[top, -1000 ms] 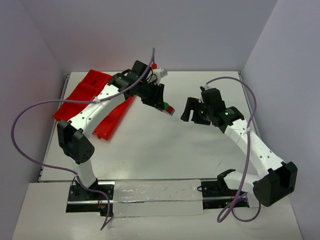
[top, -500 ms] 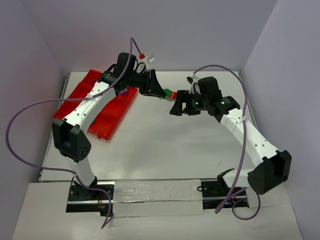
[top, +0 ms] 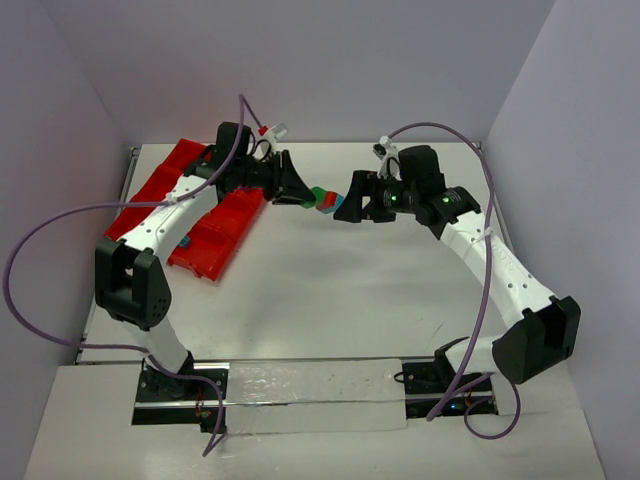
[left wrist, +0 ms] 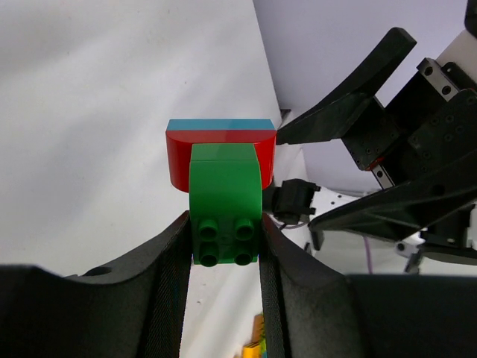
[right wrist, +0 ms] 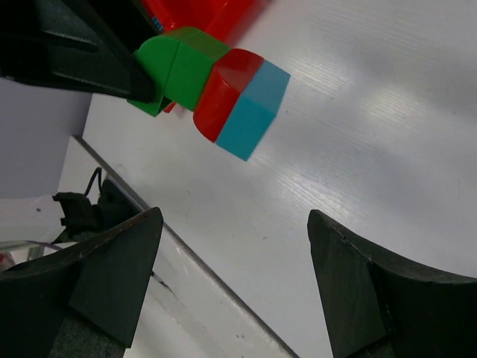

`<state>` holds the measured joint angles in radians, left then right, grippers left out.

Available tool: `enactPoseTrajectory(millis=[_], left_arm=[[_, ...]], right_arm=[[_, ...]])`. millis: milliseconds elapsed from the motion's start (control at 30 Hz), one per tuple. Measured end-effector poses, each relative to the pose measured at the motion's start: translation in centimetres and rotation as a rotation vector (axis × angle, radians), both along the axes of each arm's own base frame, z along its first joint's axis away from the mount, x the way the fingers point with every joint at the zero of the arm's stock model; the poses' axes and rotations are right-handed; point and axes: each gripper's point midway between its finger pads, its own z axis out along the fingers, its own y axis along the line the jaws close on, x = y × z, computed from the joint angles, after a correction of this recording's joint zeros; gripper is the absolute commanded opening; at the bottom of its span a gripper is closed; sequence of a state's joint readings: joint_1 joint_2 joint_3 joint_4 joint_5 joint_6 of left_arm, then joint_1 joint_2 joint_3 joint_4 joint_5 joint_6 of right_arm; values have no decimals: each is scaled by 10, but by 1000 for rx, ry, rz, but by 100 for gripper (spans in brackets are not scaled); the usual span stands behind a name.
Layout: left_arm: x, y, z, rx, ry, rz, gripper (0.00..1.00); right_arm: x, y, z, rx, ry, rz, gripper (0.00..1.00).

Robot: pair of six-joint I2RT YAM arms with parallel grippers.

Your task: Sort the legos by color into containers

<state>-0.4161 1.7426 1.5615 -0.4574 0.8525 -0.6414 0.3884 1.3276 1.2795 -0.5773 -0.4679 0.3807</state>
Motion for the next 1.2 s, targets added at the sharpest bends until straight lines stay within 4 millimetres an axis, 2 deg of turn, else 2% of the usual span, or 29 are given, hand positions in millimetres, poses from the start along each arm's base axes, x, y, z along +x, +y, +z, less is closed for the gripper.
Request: enactPoseTrajectory(millis=[67, 167, 267, 367, 433, 600, 700, 767, 800, 933, 1033, 1200], left_arm=[[1, 12, 0, -26, 29, 25, 0], [10, 25, 13, -79, 19, 58, 0], [13, 28, 26, -112, -13, 56, 0], [10, 26, 33, -134, -25, 37, 0], [9, 25, 35, -140, -24, 30, 0], [10, 26, 38, -136, -17, 31, 0], [10, 27, 39, -131, -8, 36, 0], [10, 27, 38, -128, 0, 39, 0], [10, 27, 37, -126, 4, 41, 0], [6, 29, 30, -123, 42, 51, 0], [-1, 31, 22, -123, 82, 52, 0], [-15, 34, 21, -137, 119, 39, 0]], right_arm=[[0, 1, 6, 20, -4, 15, 86], [1, 3, 25, 58, -34, 39, 86], [2, 7, 49, 95, -75, 63, 86], [3, 12, 61, 119, -96, 90, 89], [5, 14, 59, 117, -95, 104, 89], [16, 13, 35, 49, -83, 127, 85], [20, 9, 29, -6, -130, 149, 71], [21, 8, 32, -25, -202, 178, 73], [20, 8, 34, -27, -251, 193, 77], [-5, 3, 27, -45, -480, 257, 88], [-28, 7, 26, -82, -625, 335, 90], [-34, 15, 46, -110, -804, 398, 90]])
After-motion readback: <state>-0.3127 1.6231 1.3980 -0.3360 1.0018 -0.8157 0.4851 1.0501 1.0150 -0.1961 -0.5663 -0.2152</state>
